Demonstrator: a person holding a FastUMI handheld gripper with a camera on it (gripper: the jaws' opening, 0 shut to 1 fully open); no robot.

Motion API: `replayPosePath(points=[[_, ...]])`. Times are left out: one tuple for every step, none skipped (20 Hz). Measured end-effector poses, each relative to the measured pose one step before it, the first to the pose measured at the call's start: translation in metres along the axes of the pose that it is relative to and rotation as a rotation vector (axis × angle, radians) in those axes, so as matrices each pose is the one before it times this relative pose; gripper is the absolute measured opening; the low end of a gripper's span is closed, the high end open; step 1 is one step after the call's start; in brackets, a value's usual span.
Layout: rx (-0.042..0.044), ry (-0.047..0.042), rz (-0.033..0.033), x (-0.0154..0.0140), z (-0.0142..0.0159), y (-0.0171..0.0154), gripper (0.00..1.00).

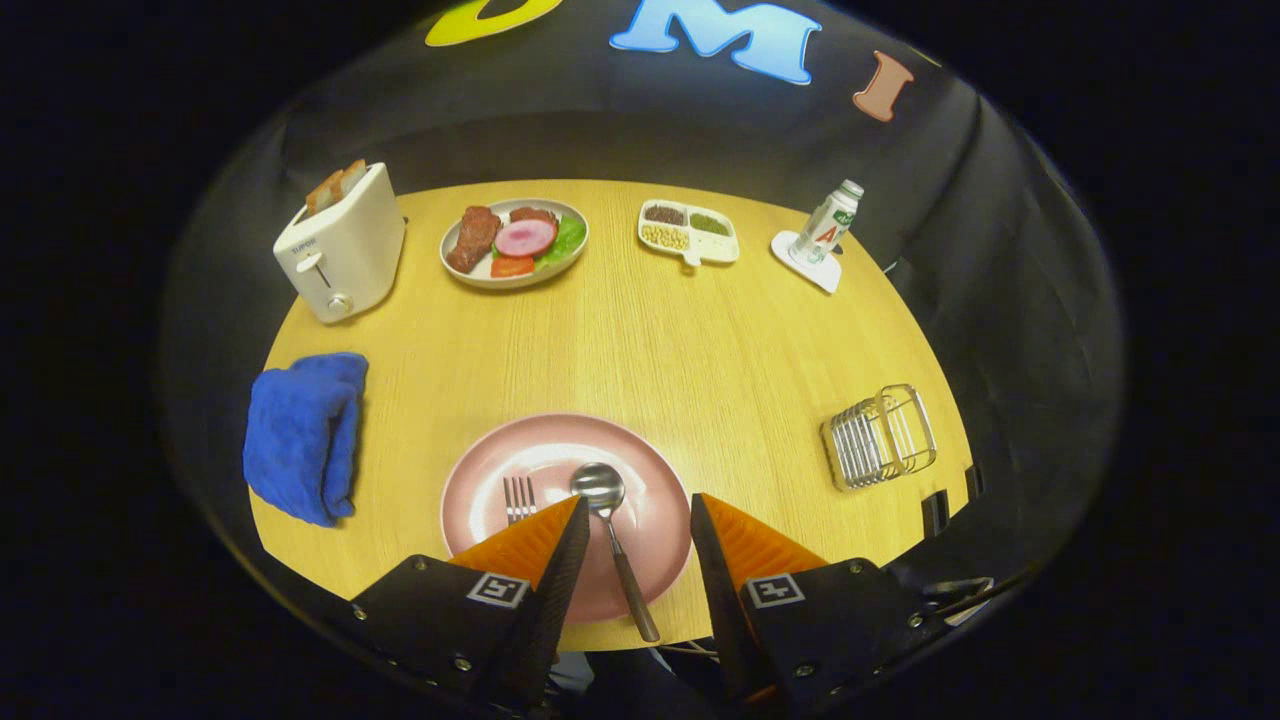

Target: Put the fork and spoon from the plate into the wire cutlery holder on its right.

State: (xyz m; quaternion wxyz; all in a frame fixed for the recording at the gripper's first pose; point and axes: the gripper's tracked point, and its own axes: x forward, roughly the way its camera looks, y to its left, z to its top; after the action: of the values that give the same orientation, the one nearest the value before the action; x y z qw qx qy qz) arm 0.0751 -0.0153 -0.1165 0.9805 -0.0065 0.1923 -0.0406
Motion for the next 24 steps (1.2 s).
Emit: replayPosePath(points=[[-0.0031, 0.02908, 0.0, 0.00578, -0.00752, 0.00069, 0.64], [-0.00268, 0.02377, 0.00014, 0.00681, -0.007, 0.00095, 0.64], [-0.00621, 0.02515, 0.00308, 0.00593, -0.00613, 0.00102, 0.64], [-0.00717, 0.02216, -0.00003, 0.00691, -0.00612, 0.00113, 0.64], [-0.00984, 0.02358, -0.00103, 0.00459, -0.00454, -0.00002, 0.64], [-0.0076, 0.02372, -0.00241, 0.00553, -0.0052, 0.00063, 0.64], [-0.00821, 0.02411, 0.00151, 0.00408, -0.00425, 0.00079, 0.64], [-0.00845, 0.02372, 0.00098, 0.00508, -0.00491, 0.00076, 0.64], [-0.00991, 0.02035, 0.00296, 0.00375, -0.00298, 0.00077, 0.64], [-0.01269, 0.02167, 0.00168, 0.0048, -0.0035, 0.00078, 0.64], [-0.01508, 0.01664, 0.00292, 0.00347, -0.00263, 0.00102, 0.64], [-0.01516, 0.01194, 0.00029, 0.00445, -0.00204, 0.00043, 0.64], [-0.0132, 0.00954, 0.00195, 0.00151, -0.00044, -0.0001, 0.64], [-0.01155, 0.01072, -0.00087, 0.00313, -0.00167, -0.00025, 0.64], [-0.00735, 0.00857, -0.00002, 0.00182, -0.00055, -0.00018, 0.64], [-0.00592, 0.00592, 0.00404, 0.00294, -0.00099, 0.00095, 0.64], [-0.00684, 0.00618, 0.00204, 0.00125, 0.00025, 0.00008, 0.64], [-0.00718, 0.00325, 0.00044, 0.00228, 0.00013, -0.00013, 0.64], [-0.00525, 0.00532, -0.00082, 0.00167, 0.00008, -0.00026, 0.64], [-0.00605, 0.00402, -0.00045, 0.00355, -0.00148, -0.00006, 0.64], [-0.0075, 0.00749, -0.00017, 0.00073, 0.00041, -0.00109, 0.62], [-0.00177, 0.00309, 0.0135, -0.00114, 0.00017, 0.00182, 0.56], [0.0004, -0.00211, 0.00259, 0.00416, 0.00209, 0.00033, 0.56], [-0.00675, 0.00443, 0.01121, -0.00192, -0.00039, 0.00162, 0.44]])
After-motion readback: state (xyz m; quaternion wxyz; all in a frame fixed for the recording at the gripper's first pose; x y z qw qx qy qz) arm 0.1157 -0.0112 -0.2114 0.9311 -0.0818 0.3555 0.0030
